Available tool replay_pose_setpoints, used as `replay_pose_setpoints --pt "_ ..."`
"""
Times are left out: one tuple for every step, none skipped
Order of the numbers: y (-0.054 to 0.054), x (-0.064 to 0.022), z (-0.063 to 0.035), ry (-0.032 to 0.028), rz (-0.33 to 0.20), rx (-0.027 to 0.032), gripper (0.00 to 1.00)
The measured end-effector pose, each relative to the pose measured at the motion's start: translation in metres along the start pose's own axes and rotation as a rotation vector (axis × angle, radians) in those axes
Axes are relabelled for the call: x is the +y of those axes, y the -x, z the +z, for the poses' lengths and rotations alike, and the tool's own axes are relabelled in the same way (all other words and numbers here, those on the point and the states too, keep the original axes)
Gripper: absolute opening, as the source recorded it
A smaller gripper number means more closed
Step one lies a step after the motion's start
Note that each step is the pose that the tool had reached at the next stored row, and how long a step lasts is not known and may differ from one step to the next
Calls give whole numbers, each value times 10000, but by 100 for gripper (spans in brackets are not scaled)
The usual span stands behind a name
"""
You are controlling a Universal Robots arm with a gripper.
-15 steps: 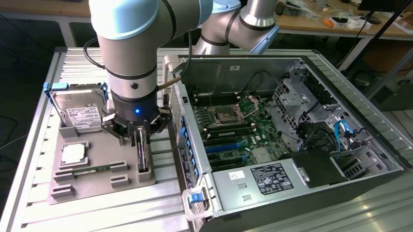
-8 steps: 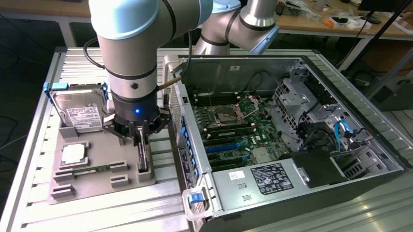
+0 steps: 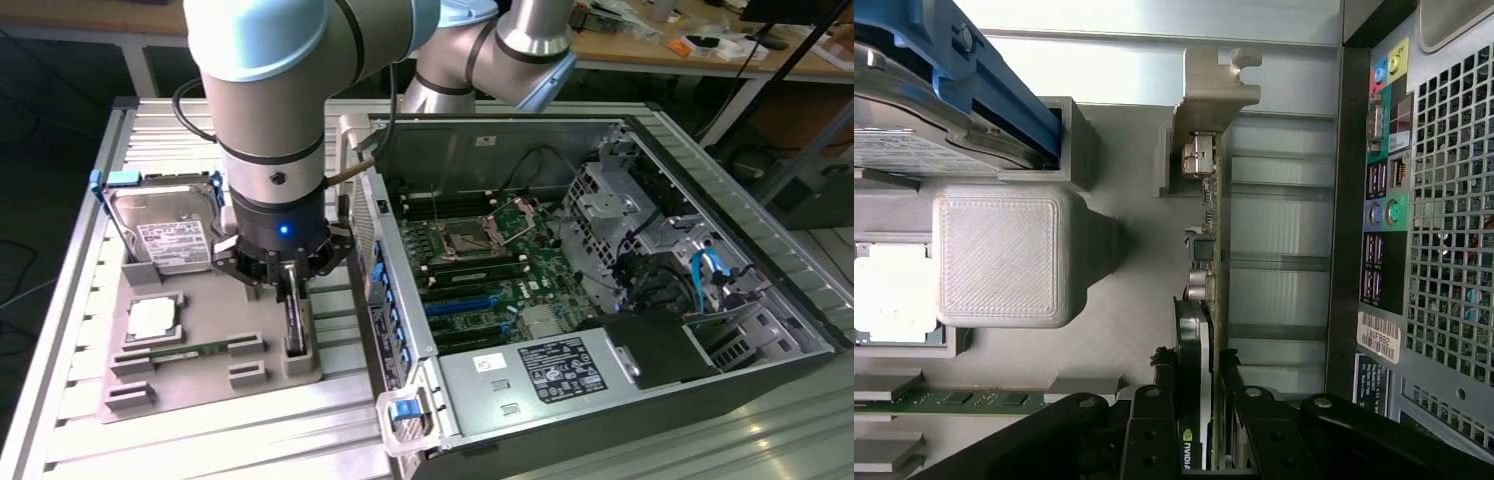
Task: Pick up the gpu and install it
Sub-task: 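Pick up the gpu and move the gpu toward the slot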
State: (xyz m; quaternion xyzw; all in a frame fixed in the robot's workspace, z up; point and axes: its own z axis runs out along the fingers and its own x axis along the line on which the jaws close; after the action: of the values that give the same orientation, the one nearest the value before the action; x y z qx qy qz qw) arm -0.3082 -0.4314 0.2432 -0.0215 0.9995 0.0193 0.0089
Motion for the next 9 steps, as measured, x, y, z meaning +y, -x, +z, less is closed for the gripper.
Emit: replay_pose_setpoints --pt "0 0 0 0 0 0 27" --pt "0 1 -4 1 5 -2 27" --pt "1 4 -29 -2 9 -3 27" --pt "1 8 -78 -13 10 1 27" --pt "2 10 -112 -14 10 0 27" --pt "2 11 -147 -14 10 -1 27" --pt "3 12 -178 -15 10 0 27" --pt "3 14 -213 -15 10 0 27" --pt "4 15 -246 -15 10 -1 27"
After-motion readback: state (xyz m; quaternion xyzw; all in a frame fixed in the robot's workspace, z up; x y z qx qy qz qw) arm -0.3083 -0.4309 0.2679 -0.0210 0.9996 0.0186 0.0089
